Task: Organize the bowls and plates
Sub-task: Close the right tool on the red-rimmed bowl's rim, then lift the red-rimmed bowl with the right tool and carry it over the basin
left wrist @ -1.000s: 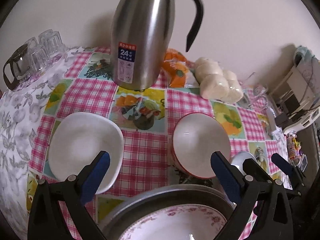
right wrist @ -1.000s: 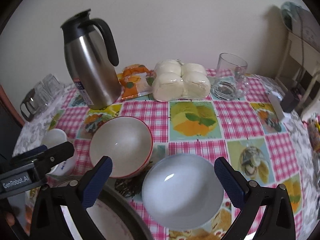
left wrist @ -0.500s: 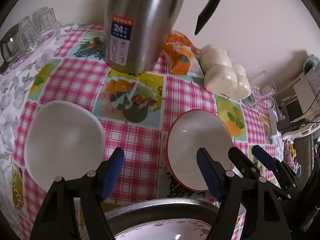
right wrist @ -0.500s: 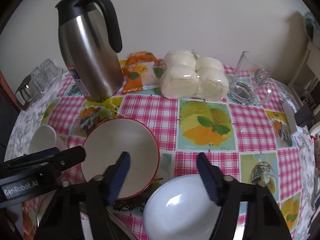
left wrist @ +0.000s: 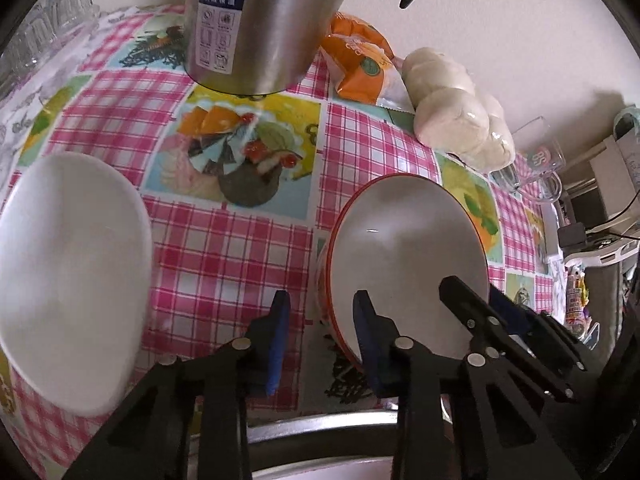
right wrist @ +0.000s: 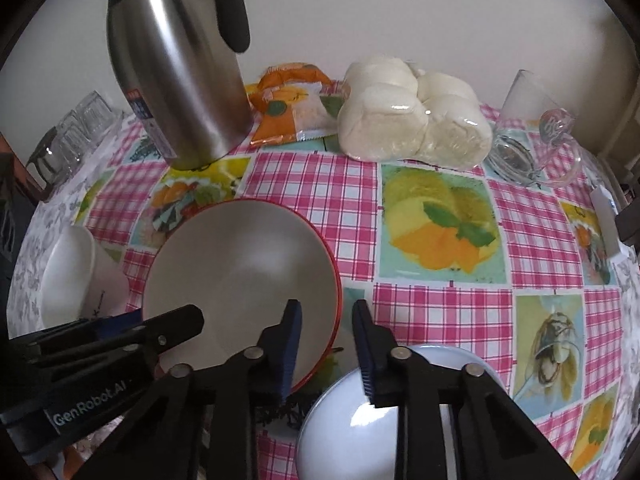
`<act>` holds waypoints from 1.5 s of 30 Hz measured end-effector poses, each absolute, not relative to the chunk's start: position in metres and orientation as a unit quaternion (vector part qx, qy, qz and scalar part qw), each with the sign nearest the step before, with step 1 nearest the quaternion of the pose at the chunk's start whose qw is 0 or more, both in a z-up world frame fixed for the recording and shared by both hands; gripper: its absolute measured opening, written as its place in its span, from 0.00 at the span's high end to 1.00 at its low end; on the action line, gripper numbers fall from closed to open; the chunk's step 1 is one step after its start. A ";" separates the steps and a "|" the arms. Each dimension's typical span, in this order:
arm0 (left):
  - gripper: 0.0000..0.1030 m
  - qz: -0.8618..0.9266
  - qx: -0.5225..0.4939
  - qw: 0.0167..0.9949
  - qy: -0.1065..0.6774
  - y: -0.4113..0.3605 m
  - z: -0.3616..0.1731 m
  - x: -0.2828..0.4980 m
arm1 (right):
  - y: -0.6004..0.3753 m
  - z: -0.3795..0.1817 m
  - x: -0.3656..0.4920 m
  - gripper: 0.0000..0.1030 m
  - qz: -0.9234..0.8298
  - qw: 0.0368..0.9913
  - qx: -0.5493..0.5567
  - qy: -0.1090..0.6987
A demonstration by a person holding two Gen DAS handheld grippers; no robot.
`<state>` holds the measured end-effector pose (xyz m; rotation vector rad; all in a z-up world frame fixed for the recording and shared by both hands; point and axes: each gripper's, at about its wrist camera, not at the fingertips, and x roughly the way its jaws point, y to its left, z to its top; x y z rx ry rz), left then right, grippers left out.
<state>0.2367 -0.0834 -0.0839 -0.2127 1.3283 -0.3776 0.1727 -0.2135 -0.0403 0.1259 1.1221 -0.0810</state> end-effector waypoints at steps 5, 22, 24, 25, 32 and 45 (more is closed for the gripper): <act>0.80 -0.186 -0.106 0.763 0.610 -0.087 -0.085 0.238 | -0.211 -0.048 0.176 0.83 -0.034 0.842 0.057 0.535; 0.81 -0.193 -0.091 0.806 0.552 -0.084 -0.035 0.224 | -0.218 -0.019 0.157 0.85 -0.034 0.864 0.100 0.492; 0.81 -0.189 -0.081 0.816 0.541 -0.084 -0.023 0.217 | -0.217 -0.012 0.151 0.85 -0.033 0.869 0.101 0.484; 0.81 -0.188 -0.076 0.821 0.534 -0.084 -0.017 0.213 | -0.216 -0.007 0.148 0.85 -0.033 0.871 0.101 0.479; 0.81 -0.192 -0.073 0.835 0.511 -0.074 0.014 0.184 | -0.209 0.025 0.113 0.85 -0.034 0.889 0.111 0.444; 0.81 -0.191 -0.082 0.853 0.479 -0.043 0.040 0.118 | -0.181 0.054 0.039 0.85 -0.021 0.907 0.119 0.405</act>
